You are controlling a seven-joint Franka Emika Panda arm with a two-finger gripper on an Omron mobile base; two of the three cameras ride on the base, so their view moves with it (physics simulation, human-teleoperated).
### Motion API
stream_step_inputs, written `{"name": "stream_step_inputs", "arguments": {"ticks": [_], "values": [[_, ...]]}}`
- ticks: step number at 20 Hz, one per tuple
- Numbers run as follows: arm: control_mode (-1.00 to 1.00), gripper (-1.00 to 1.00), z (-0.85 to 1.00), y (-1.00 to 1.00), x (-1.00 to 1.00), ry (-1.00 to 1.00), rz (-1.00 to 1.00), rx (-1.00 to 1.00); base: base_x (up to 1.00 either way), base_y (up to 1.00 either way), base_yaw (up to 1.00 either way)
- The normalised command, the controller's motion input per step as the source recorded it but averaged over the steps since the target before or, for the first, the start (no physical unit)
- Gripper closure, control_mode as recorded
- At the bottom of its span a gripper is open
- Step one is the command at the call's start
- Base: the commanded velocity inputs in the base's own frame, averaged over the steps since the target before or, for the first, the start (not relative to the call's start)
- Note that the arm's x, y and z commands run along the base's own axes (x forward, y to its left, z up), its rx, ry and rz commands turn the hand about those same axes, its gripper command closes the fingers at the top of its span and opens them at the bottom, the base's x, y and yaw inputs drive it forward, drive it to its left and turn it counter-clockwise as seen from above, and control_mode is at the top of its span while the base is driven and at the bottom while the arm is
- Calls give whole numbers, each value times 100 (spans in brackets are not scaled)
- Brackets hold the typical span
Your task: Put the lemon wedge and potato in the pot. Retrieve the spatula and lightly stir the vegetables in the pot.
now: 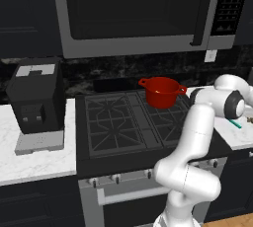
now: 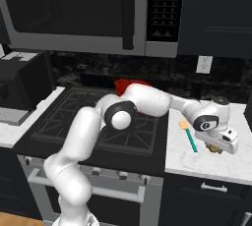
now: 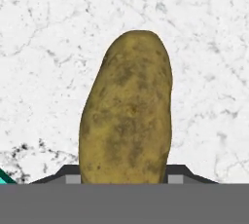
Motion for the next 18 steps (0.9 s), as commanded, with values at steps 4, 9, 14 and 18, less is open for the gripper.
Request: {"name": "stream_step_inputs", "arguments": {"ticks": [4,9,14,18], "values": [[-100,100,91,95,0,-10,2,-7,0,0,0],[-100,100,55,35,-11,-18,9,-9,0,0,0],[-100,100,0,0,0,0,0,0,0,0,0],[-100,100,0,23,4,0,8,2,0,0,0]]}}
